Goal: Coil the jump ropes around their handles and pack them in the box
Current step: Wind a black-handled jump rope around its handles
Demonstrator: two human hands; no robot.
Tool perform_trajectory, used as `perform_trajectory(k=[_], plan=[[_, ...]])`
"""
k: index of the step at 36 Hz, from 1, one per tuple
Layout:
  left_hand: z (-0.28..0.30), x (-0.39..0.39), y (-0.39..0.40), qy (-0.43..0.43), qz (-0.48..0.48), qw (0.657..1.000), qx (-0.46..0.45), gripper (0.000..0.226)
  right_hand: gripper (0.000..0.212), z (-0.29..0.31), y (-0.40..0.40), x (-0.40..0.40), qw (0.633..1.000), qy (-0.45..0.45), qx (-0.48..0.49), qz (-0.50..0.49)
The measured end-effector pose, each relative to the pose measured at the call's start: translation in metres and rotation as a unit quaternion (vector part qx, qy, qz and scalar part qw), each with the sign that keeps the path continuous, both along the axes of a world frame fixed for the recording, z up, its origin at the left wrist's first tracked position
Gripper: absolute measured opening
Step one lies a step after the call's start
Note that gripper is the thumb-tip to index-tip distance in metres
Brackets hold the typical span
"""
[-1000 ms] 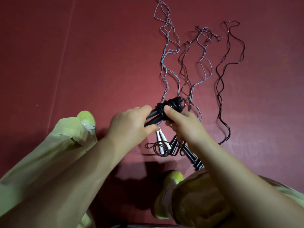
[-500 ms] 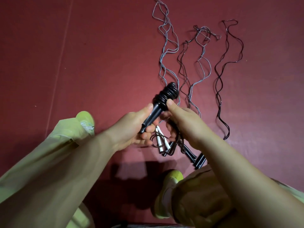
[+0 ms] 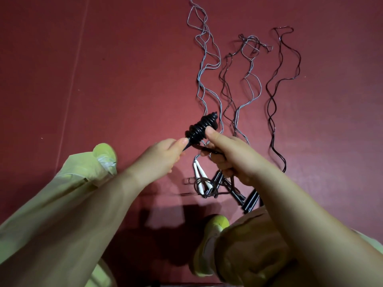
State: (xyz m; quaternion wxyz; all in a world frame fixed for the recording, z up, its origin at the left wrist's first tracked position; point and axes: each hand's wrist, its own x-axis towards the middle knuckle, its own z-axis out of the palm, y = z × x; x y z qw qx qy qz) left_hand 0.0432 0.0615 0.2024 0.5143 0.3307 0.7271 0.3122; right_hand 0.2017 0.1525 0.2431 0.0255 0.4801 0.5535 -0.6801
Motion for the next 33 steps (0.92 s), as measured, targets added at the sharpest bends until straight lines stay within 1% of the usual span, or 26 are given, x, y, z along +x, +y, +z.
perform_trajectory(k=[2,4,5,7,9,12,15,17,20,24,26,28,31,33], plan=[[-0.001,0.0,-0.002,0.032,-0.015,0.999,0.003,0.056,0.061,-0.003,-0.001,0.0,1.0,-0.006,-0.014,-0.011],[-0.001,0.0,-0.003,0.057,-0.039,0.998,0.005,0.044,0.062,-0.005,-0.002,0.001,0.999,-0.007,-0.032,-0.022],[0.0,0.0,-0.004,0.074,-0.054,0.996,0.001,0.036,0.06,-0.006,-0.003,0.001,0.999,-0.006,-0.038,-0.025],[0.001,0.0,-0.004,0.091,-0.064,0.994,0.009,0.029,0.053,-0.008,-0.004,0.0,0.999,0.001,-0.036,-0.032],[0.001,0.0,-0.004,0.11,-0.063,0.992,0.02,0.031,0.048,-0.009,-0.006,-0.001,0.999,0.002,-0.014,-0.036],[0.001,0.001,-0.004,0.145,-0.048,0.988,0.039,0.042,0.041,-0.01,-0.007,-0.004,0.999,0.009,0.014,-0.046],[0.006,0.003,-0.005,0.177,-0.038,0.982,0.062,0.041,0.038,-0.011,-0.008,-0.005,0.998,0.035,0.016,-0.059],[0.009,0.004,-0.005,0.172,-0.03,0.983,0.063,0.044,0.034,-0.011,-0.01,-0.005,0.997,0.054,0.02,-0.059],[0.011,0.004,-0.003,0.141,-0.01,0.989,0.049,0.045,0.029,-0.01,-0.014,-0.007,0.996,0.074,0.021,-0.043],[0.011,0.002,-0.002,0.141,-0.012,0.989,0.051,0.041,0.031,-0.011,-0.013,-0.007,0.995,0.067,0.053,-0.047],[0.012,0.002,-0.003,0.142,-0.01,0.988,0.055,0.038,0.034,-0.011,-0.012,-0.006,0.995,0.063,0.054,-0.051],[0.013,0.004,-0.004,0.158,-0.008,0.986,0.061,0.035,0.036,-0.012,-0.011,-0.006,0.995,0.057,0.058,-0.051],[0.013,0.005,-0.005,0.207,-0.017,0.976,0.07,0.04,0.041,-0.017,-0.011,-0.006,0.994,0.034,0.096,-0.04],[0.012,0.004,-0.005,0.22,-0.038,0.972,0.071,0.047,0.041,-0.018,-0.011,-0.005,0.993,0.027,0.111,-0.041]])
